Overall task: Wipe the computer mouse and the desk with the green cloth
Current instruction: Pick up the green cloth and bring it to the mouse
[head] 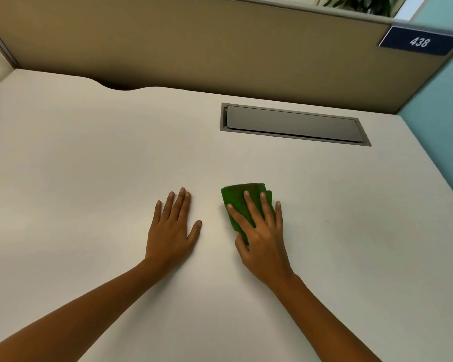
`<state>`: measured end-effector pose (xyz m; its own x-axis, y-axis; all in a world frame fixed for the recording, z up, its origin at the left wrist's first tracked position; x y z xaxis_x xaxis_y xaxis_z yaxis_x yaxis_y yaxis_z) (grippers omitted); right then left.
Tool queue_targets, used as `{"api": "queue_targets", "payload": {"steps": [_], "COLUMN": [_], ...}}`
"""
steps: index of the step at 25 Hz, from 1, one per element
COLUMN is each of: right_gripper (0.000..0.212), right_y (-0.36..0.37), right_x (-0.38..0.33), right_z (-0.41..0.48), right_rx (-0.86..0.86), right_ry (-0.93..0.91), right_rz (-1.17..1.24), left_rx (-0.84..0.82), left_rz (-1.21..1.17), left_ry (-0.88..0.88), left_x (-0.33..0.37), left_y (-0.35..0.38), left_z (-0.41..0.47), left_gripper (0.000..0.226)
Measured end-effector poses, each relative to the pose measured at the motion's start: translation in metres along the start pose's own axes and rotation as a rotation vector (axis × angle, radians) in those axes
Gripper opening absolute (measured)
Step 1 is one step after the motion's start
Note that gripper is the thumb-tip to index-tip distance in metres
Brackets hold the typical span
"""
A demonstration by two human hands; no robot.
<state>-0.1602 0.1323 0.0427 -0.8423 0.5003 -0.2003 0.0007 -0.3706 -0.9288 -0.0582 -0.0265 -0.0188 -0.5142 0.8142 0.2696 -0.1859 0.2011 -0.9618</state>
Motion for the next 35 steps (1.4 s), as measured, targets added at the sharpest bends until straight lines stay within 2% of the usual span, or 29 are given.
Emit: {"api": "queue_targets", "payload": {"steps": [3,7,10,13,19,25,30,35], "right_gripper": [0.051,0.07,0.084,0.08,0.056,0.047,0.048,0.045], "right_y": [-0.002,0.01,0.021,0.024,0.023,0.017,0.015,0.01], "right_x": [0.005,0.019,0.024,0.025,0.018,0.011,0.008,0.002], "right_z": [0.008,0.024,0.023,0.019,0.017,0.013,0.006,0.003], "right_rx": [-0.003,-0.105,-0.145,-0.084,0.068,0.163,0.153,0.066], "right_ry": [0.092,0.197,0.2,0.176,0.049,-0.114,-0.235,-0.458], "right_rz": [0.021,0.013,0.021,0.062,0.046,0.063,0.117,0.08], "left_rx": [-0.004,0.01,0.012,0.011,0.014,0.021,0.017,0.015], "left_rz": [-0.007,-0.016,-0.008,-0.008,-0.011,-0.026,-0.023,-0.025], "left_ry": [0.006,0.0,-0.003,-0.006,-0.005,-0.005,-0.007,-0.004], "left_x": [0.004,0.006,0.006,0.006,0.006,0.006,0.005,0.005], "left_y": [0.001,0.0,0.0,0.001,0.0,0.0,0.001,0.001], "left_z": [-0.003,-0.005,-0.005,-0.004,-0.004,-0.005,-0.005,-0.005], "left_gripper": [0.075,0.074,0.073,0.073,0.071,0.071,0.07,0.07]}}
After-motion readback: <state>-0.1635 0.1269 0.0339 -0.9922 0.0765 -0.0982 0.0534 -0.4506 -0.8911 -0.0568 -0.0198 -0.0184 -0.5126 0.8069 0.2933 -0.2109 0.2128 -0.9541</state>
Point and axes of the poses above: each hand's wrist, its own z-axis towards the middle knuckle, its own y-axis out of the palm, x = y × z, the point moved 7 cm from there along z, towards the middle knuckle, and after that the axes turned 2 degrees about y, right-handed, at the moved point
